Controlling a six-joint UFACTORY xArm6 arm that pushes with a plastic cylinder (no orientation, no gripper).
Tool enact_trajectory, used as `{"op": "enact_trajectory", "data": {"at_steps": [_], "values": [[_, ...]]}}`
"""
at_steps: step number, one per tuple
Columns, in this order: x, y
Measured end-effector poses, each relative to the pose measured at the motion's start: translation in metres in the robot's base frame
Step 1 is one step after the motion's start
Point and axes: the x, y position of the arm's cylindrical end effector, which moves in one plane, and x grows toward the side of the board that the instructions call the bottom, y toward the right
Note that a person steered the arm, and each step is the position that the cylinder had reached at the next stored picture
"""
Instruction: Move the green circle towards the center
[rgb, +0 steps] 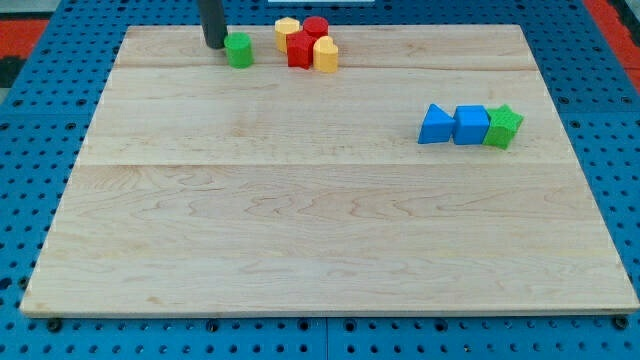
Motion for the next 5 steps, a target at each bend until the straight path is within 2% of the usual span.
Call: {"op": "enact_trajectory", "data": {"at_steps": [1, 2, 3, 4, 5], "values": [[0.043, 0.021], [0.037, -0.002], [0.000, -0.043], [-0.027, 0.012], [0.036, 0.049]]}}
